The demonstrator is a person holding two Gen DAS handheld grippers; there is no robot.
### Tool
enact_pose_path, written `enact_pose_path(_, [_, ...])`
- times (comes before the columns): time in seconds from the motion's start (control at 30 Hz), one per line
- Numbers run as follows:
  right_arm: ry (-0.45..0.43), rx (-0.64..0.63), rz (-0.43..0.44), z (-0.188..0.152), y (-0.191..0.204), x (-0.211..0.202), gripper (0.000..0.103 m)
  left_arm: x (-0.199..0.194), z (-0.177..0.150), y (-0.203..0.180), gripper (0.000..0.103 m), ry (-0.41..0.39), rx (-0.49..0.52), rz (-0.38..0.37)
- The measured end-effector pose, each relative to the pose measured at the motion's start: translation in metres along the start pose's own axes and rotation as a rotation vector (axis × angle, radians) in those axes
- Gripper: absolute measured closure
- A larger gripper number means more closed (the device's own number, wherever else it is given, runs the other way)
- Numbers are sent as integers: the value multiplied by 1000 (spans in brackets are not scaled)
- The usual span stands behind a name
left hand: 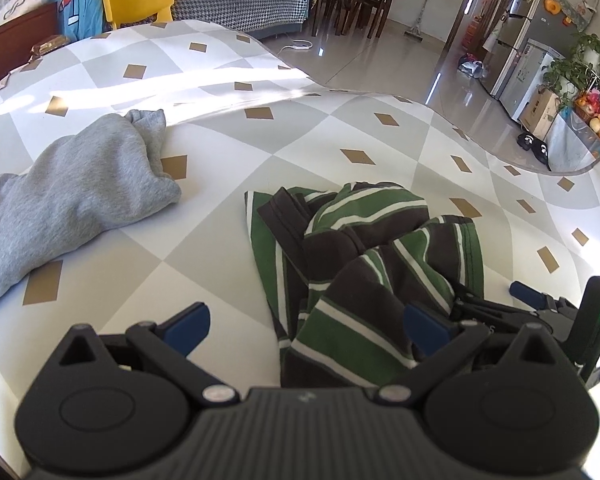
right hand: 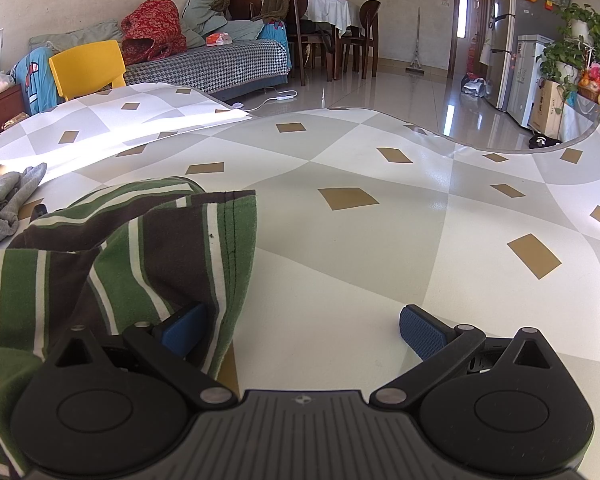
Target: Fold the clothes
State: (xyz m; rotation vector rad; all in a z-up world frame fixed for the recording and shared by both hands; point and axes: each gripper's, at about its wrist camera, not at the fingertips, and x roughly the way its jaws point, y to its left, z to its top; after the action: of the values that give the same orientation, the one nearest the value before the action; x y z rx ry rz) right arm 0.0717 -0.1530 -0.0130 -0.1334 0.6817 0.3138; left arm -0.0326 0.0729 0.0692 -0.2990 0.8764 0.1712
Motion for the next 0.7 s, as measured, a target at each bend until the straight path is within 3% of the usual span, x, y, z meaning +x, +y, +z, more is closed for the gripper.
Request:
enact_pose_path(0.5, [0,0,0,0,0,0,0,5,1,10,0,-22,4,76])
enact_pose_path(0.7, [0,0,0,0,0,0,0,13,-2,17,0,9,-10,81])
